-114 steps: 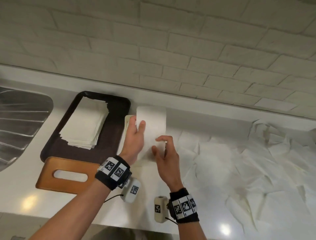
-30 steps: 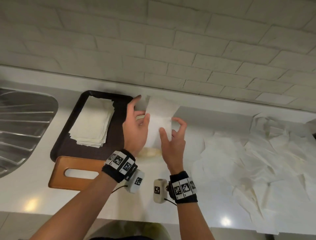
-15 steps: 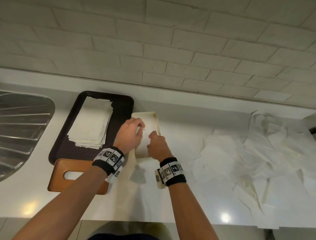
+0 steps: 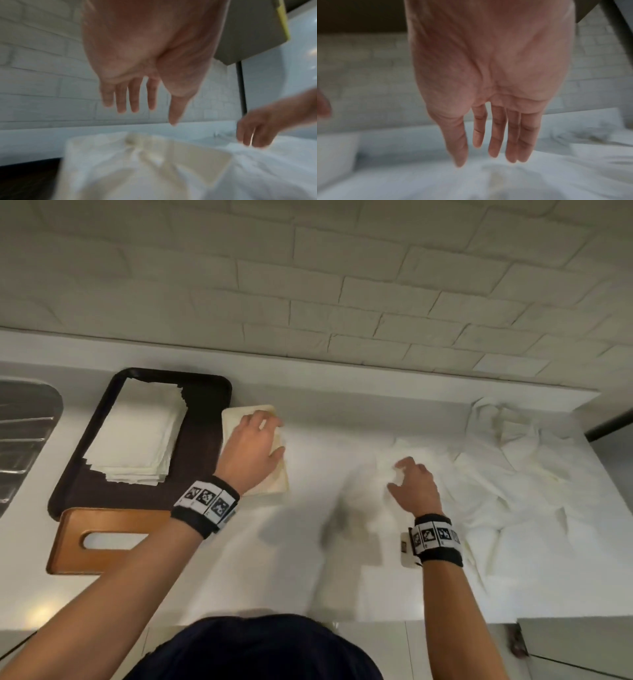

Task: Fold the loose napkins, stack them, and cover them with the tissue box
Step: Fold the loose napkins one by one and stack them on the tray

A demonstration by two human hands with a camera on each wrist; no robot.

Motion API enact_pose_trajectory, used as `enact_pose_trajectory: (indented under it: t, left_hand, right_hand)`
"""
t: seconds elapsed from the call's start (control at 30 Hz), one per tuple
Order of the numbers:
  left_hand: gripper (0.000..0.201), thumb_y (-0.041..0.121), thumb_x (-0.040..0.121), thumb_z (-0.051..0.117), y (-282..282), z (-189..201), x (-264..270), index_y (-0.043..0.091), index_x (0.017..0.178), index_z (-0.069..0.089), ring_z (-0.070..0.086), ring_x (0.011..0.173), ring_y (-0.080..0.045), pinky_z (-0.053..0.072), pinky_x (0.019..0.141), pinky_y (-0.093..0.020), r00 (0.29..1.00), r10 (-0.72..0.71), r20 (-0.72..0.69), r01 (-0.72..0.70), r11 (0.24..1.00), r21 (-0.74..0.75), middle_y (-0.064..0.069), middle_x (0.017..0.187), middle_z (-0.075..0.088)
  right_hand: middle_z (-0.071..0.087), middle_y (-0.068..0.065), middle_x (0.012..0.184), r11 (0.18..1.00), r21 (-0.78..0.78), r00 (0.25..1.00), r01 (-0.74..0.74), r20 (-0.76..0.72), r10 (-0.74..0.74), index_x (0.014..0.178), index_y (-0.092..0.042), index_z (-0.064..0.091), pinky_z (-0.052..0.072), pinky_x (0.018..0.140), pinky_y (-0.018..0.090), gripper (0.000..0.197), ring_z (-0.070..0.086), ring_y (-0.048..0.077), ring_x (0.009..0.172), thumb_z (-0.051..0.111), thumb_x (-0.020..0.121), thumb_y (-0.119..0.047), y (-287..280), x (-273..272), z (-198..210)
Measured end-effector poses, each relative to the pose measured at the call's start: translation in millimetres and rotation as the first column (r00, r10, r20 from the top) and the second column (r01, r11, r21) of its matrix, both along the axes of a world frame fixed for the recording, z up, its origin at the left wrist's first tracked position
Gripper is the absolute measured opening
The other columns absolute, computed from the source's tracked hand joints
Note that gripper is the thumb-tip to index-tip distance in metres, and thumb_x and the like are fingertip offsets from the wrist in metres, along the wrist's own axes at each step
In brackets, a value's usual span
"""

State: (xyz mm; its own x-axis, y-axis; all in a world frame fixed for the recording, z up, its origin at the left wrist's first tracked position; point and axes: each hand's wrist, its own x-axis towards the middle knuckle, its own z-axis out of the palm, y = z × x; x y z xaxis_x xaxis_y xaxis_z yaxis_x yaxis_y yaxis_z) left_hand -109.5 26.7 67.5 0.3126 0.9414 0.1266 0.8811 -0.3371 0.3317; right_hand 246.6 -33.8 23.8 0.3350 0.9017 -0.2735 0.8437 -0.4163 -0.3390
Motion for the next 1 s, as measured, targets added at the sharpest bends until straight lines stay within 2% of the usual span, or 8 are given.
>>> enact_pose_trajectory:
  t: [0.13,0.3,0.4,0.53,0.67,0.77,0.83,1.0]
  left_hand:
    - [0.016,0.023,0.099,0.067,-30.0,0.4,88.3,0.016,0.113,0.066,0.060,0.108,-0.026,0.055,0.084,-0.043,0.962,-0.103,0.251,0.087,0.994,0.072,-0.003,0.110,0.066]
    - [0.070,0.061,0.094,0.069,-52.3,-63.9,183.0,0.011,0.138,0.049,0.049,0.129,-0.034,0.048,0.101,-0.049,0.983,-0.144,-0.110,0.085,0.903,-0.421,-0.010,0.137,0.053]
    - [0.074,0.063,0.089,0.074,-61.0,-91.2,197.3,0.011,0.137,0.052,0.041,0.132,-0.034,0.043,0.104,-0.050,0.975,-0.122,-0.184,0.014,0.866,-0.500,-0.011,0.138,0.045]
    - [0.038,0.035,0.096,0.076,-51.9,-97.3,179.3,0.019,0.127,0.058,0.059,0.121,-0.032,0.049,0.095,-0.039,0.996,0.023,0.091,0.034,0.814,-0.580,-0.009,0.123,0.061]
    - [0.050,0.009,0.086,0.087,-43.7,-50.7,155.3,0.024,0.115,0.049,0.065,0.068,-0.016,0.052,0.060,-0.021,0.881,0.180,0.438,0.060,0.875,-0.480,-0.003,0.085,0.071]
    - [0.058,-0.006,0.078,0.079,-39.5,-9.3,138.1,0.031,0.110,0.048,0.062,0.067,-0.019,0.052,0.064,-0.031,0.834,0.095,0.543,0.153,0.907,-0.393,-0.003,0.087,0.075]
    - [0.045,0.004,0.076,0.078,-35.9,7.0,123.8,0.030,0.106,0.057,0.065,0.072,-0.032,0.053,0.069,-0.038,0.817,-0.023,0.577,0.268,0.899,-0.345,-0.004,0.084,0.076]
    - [0.034,0.005,0.093,0.074,-22.4,29.8,93.0,0.029,0.115,0.064,0.048,0.061,-0.018,0.040,0.066,-0.033,0.771,0.078,0.633,0.207,0.908,-0.365,-0.007,0.064,0.066]
  right_hand:
    - [0.065,0.009,0.135,0.988,-0.146,0.985,-0.055,0.154,0.078,0.146,-0.021,0.047,0.050,0.105,0.051,0.073,0.060,0.037,0.128,0.084,0.089,-0.049,-22.1,46.4,-23.6]
    - [0.071,0.010,0.111,0.995,0.100,0.996,-0.027,-0.078,0.035,0.121,-0.012,0.068,0.042,0.082,0.035,0.036,0.067,0.037,0.110,0.076,0.099,-0.039,-28.2,72.2,-37.6]
    - [0.071,0.013,0.131,0.984,0.176,0.976,-0.012,-0.211,0.050,0.138,-0.007,0.065,0.049,0.098,0.036,0.039,0.065,0.038,0.125,0.074,0.102,-0.022,-32.0,87.5,-29.7]
    - [0.073,-0.011,0.129,0.936,0.277,0.879,-0.216,-0.361,0.310,0.141,-0.025,0.061,0.056,0.099,0.033,0.044,0.069,0.016,0.118,0.077,0.100,-0.023,-39.0,100.4,1.4]
    - [0.075,-0.014,0.108,0.849,0.322,0.695,-0.420,-0.488,0.529,0.119,-0.025,0.073,0.055,0.085,0.028,0.022,0.071,0.006,0.101,0.072,0.101,-0.013,-38.2,82.5,44.3]
    - [0.079,-0.002,0.109,0.831,0.360,0.565,-0.425,-0.612,0.554,0.117,-0.017,0.079,0.055,0.088,0.034,0.019,0.072,0.014,0.100,0.072,0.101,-0.010,-33.3,55.4,59.2]
    - [0.078,0.004,0.106,0.855,0.385,0.504,-0.347,-0.693,0.516,0.113,-0.012,0.079,0.053,0.084,0.033,0.014,0.069,0.011,0.096,0.074,0.101,-0.007,-26.9,35.2,65.3]
    - [0.069,-0.016,0.089,0.876,0.390,0.511,-0.283,-0.712,0.482,0.095,-0.029,0.072,0.047,0.076,0.028,0.010,0.064,0.007,0.083,0.076,0.103,-0.024,-16.0,-15.0,61.2]
